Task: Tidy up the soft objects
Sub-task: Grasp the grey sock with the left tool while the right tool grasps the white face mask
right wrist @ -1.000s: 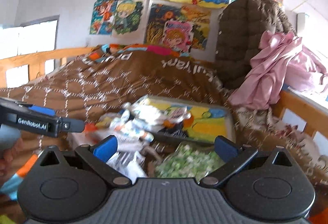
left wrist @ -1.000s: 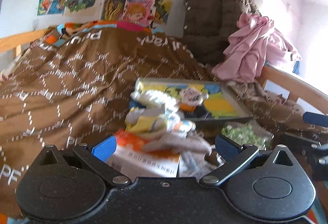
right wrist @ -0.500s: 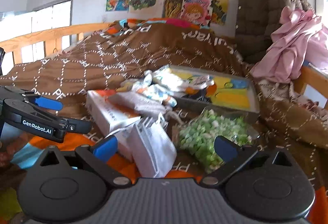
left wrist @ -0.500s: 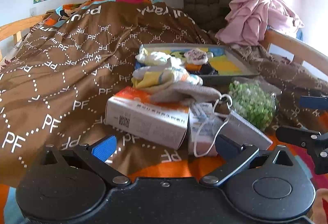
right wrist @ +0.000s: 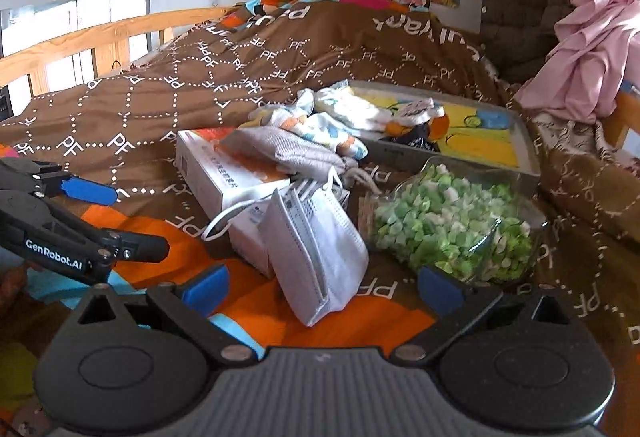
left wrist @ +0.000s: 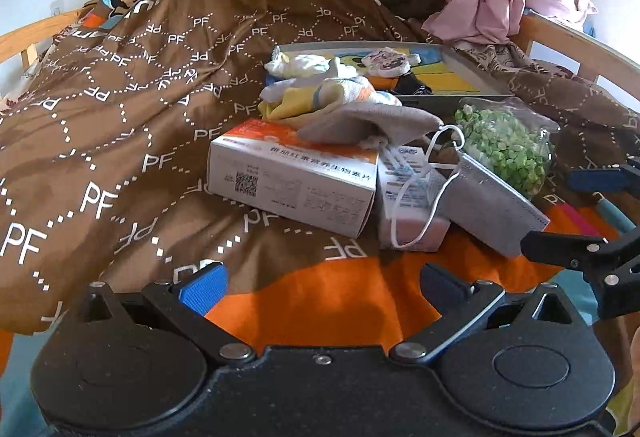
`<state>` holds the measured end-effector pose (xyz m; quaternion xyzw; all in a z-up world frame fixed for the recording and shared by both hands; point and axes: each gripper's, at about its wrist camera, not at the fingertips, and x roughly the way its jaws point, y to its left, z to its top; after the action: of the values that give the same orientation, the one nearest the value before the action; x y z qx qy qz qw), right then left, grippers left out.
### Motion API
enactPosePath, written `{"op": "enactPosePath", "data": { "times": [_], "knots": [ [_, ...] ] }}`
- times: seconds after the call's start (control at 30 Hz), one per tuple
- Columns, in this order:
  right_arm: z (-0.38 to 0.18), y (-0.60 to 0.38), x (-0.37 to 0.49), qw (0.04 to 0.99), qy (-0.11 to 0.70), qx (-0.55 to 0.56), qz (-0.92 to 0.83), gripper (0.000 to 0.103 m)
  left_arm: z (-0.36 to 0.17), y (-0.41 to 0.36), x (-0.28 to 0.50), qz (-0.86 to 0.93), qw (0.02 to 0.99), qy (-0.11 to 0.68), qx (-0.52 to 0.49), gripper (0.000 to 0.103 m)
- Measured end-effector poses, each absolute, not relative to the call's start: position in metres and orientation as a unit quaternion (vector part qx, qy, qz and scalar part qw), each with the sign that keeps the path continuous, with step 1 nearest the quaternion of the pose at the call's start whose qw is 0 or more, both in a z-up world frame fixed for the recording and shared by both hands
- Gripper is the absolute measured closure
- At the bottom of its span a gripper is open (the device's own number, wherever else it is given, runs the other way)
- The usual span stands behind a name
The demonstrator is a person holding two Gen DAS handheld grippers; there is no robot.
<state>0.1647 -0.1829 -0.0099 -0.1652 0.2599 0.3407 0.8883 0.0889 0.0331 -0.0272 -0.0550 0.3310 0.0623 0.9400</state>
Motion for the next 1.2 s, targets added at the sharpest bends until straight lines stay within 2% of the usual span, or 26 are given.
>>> {"op": "enactPosePath", "data": {
  "times": [0.5, 1.2],
  "knots": [
    [-0.022, -0.182, 0.178, 0.887, 0.284, -0.149, 0.331, 0.000, -0.025, 0.035, 0.098, 0.067, 0.939, 0.336, -0.044, 0.001],
    [-0.031, -0.198, 0.201, 0.906, 0.279, -0.063, 0.312, 0.000, -0.001, 0.028, 0.156, 0.061, 0.960, 0.271, 0.033, 0.001]
  ]
}}
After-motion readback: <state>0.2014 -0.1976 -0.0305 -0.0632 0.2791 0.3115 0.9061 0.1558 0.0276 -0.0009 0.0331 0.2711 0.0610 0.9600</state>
